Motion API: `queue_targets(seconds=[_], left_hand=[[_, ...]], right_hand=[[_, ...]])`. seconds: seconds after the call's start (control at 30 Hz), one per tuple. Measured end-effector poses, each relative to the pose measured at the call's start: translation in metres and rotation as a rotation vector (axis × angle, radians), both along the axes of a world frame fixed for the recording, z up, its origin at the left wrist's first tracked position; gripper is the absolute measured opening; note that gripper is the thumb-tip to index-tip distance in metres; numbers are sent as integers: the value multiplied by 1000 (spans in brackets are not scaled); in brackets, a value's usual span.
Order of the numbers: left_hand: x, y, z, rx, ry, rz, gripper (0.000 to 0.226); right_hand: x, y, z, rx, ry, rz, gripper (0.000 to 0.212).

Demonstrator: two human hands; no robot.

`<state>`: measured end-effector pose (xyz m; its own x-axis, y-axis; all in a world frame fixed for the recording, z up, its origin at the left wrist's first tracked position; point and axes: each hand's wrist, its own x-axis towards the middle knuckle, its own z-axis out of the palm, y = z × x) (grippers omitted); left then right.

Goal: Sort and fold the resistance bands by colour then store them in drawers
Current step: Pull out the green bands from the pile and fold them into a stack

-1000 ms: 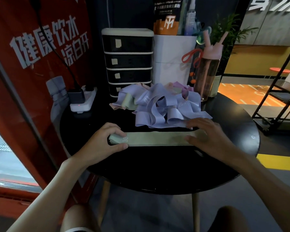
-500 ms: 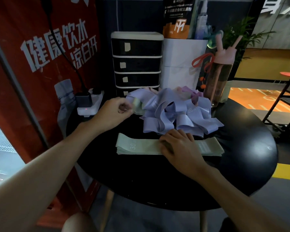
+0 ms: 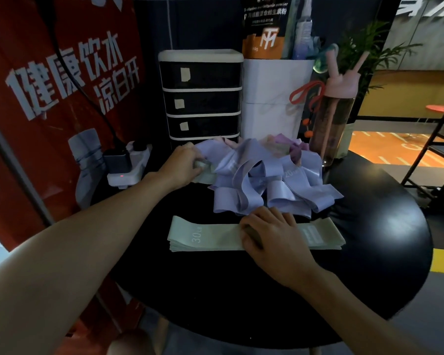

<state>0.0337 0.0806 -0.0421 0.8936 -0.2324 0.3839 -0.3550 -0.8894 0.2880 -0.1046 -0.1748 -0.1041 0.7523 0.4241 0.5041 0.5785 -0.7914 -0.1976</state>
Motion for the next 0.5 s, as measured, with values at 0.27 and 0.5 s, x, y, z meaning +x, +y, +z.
queue_targets(seconds=[0.27,0.5], left_hand=[[0,-5,3,132,-33,1,12],[-20,-3,50,-58,-158,-27,9]], right_hand=[[0,1,0,11,6,-4,22],[-1,0,1,9,27,-17,24]])
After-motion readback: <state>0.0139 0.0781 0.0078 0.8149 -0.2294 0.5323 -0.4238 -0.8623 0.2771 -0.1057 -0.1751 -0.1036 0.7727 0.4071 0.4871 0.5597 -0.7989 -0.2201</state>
